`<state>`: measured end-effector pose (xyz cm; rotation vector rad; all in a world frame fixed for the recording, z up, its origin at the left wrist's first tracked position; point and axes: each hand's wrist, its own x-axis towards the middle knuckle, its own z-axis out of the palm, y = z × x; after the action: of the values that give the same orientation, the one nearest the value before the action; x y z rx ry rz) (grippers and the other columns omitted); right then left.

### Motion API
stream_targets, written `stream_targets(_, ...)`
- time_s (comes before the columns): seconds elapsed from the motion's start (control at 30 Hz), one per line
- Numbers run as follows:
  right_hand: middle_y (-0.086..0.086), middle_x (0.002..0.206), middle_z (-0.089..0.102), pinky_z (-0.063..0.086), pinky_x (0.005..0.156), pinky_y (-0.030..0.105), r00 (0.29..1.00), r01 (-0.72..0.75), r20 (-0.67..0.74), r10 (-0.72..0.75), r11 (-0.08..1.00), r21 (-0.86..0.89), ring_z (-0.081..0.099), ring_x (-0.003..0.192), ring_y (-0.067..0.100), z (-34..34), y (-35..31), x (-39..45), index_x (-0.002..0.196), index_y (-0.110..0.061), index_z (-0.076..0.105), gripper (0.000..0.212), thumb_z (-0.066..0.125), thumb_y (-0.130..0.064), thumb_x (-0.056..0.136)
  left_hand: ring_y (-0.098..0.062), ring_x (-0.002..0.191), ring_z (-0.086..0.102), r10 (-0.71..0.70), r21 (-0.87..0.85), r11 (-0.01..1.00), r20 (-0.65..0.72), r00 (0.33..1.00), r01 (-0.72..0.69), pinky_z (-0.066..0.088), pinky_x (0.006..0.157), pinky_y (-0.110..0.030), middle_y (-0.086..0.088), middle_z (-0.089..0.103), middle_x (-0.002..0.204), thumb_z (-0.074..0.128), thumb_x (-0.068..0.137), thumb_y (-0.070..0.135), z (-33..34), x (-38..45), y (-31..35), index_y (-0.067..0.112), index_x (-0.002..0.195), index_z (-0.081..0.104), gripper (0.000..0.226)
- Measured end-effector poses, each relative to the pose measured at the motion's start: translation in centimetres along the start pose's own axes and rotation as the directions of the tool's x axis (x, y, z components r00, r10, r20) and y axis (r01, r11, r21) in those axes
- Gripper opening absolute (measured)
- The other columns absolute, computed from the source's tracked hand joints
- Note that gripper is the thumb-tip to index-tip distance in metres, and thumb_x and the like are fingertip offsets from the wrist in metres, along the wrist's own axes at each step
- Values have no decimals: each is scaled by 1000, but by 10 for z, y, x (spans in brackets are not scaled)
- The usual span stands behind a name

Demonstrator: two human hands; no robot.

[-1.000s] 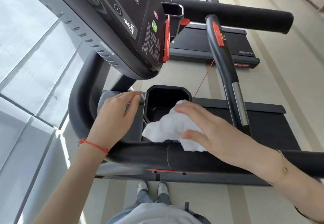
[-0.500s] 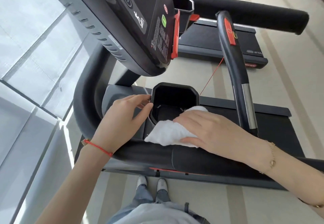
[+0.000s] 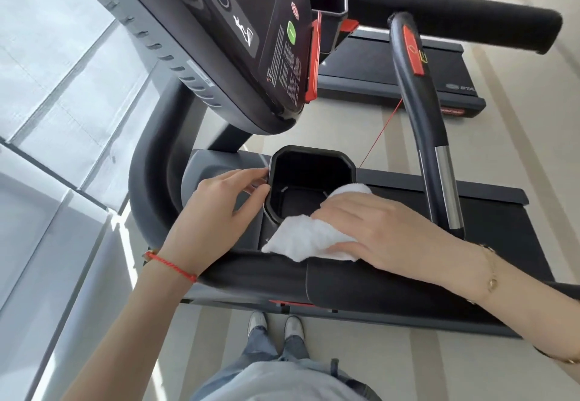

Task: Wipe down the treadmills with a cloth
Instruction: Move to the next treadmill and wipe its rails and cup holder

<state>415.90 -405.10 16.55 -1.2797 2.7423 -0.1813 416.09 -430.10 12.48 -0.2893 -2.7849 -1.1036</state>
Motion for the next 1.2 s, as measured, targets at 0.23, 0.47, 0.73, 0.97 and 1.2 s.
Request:
stream_targets(0.23,-11,85,48,39,76,36,987,-148,73,141,982,113,45,74,14,10,-28,37,100,-17,45,35,39,-52,99,3,96,63,-21,5,1000,8,1000,21,40,89,-3,12,70,106,52,95,34,1,0,-1,20,124,66,36)
stream_targets(0.47,12,134,58,40,103,26,978,-171,-93,184,976,138,54,126,25,5,-26,-9,127,-3,60,33,56,-11,96,5,95,62,-20,34,999,4,1000,20,41,88,-6,15,69,106,48,95,39,-1,-2,3,23,125,65,38)
stream_targets(0.73,6,131,57,49,89,35,830,-278,-465,310,951,137,54,119,19,-19,4,23,123,-8,55,38,66,-25,91,-1,90,61,-52,64,996,-83,995,58,45,81,-19,13,68,97,53,95,37,9,8,8,21,120,67,33)
stream_targets(0.97,4,124,56,33,77,33,957,-292,46,288,942,167,53,107,25,-3,36,96,129,-16,47,51,35,-55,98,-14,83,63,-70,65,995,-76,995,75,54,77,-39,10,65,86,52,93,41,18,12,7,20,101,66,27)
stream_targets(1.2,-14,104,59,45,73,29,907,-386,-1,421,833,397,56,93,13,9,59,68,123,-37,49,34,43,-55,96,-15,92,64,-72,45,996,-36,997,74,54,81,-41,4,68,97,51,96,41,15,12,7,20,123,64,36)
